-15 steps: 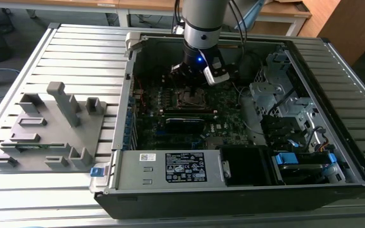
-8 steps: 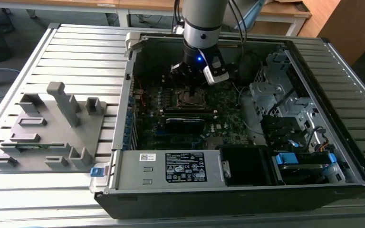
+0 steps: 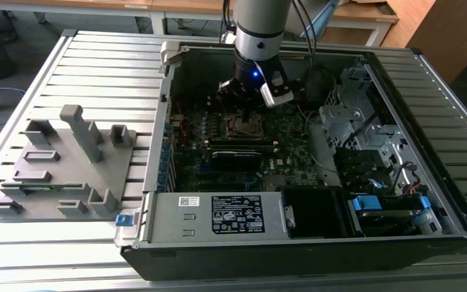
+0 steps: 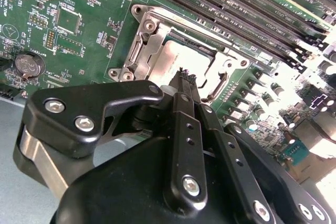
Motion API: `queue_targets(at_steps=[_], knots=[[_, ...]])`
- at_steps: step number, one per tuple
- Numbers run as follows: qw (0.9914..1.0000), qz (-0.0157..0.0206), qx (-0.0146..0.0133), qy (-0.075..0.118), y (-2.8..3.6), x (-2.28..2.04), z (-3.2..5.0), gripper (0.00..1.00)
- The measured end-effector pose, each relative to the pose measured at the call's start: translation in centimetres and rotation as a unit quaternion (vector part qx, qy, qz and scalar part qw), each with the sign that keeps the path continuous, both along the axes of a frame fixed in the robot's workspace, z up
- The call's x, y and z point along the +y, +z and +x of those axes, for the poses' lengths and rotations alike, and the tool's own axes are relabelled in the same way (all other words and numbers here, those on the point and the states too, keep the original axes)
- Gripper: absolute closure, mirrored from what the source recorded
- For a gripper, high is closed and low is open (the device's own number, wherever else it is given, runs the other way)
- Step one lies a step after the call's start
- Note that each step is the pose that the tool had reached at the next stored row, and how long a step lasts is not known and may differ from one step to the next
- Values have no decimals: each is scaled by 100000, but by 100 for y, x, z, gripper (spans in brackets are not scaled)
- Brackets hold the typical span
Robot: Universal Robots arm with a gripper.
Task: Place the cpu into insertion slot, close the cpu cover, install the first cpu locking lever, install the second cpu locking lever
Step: 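Install the first cpu locking lever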
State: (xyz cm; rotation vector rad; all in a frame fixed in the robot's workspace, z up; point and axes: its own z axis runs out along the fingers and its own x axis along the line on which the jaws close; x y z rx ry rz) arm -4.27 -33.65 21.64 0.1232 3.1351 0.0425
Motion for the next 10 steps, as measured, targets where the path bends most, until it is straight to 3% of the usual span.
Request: queue_targets(at_steps=[10], knots=[[100000,-4,2,0,23,0,0,89]])
